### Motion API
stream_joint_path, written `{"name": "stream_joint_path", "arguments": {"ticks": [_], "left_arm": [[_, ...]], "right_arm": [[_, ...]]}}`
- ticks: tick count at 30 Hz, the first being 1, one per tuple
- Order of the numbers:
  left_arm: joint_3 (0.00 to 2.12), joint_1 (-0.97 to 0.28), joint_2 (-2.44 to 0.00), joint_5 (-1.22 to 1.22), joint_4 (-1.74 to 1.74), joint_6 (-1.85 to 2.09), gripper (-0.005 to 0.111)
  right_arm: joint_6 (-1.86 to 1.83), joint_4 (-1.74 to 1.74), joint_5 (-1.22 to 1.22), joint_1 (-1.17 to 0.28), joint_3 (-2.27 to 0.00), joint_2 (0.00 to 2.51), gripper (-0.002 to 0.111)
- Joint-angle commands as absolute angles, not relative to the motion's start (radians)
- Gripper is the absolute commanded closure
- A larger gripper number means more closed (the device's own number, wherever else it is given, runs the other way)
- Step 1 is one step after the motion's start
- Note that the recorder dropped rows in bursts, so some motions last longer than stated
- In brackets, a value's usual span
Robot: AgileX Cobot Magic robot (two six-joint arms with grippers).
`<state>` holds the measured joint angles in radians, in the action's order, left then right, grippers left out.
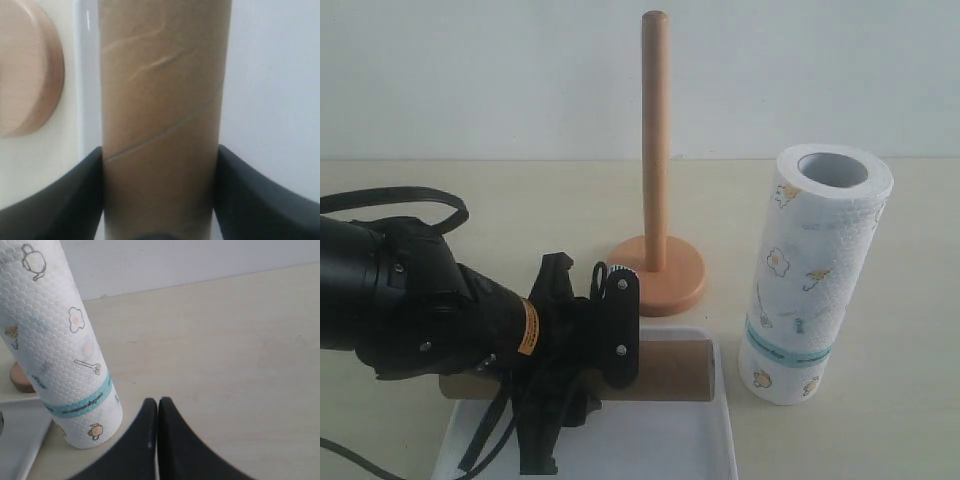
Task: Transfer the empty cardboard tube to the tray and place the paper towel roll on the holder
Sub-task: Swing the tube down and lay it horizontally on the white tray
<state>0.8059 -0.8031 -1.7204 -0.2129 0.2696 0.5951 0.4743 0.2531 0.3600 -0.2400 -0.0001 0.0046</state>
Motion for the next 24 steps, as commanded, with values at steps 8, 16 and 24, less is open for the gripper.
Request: {"name": "stream_joint_path", "arguments": {"ticks": [8,16,24], "left_arm": [[0.804,-0.811,-1.722,-0.19,0.243,0.577,0.103],[0.804,-0.843,-1.726,-0.199,0.243,0.577,0.103],[0.804,-0.847,-1.781,-0.22,0.243,0.577,0.103]], "right_arm": [[0.472,0.256,0.355,-0.242,0.0,0.0,0.108],[0.472,0.256,0.355,-0.242,0.0,0.0,0.108],[0.472,0.256,0.355,-0.242,0.0,0.0,0.108]]}}
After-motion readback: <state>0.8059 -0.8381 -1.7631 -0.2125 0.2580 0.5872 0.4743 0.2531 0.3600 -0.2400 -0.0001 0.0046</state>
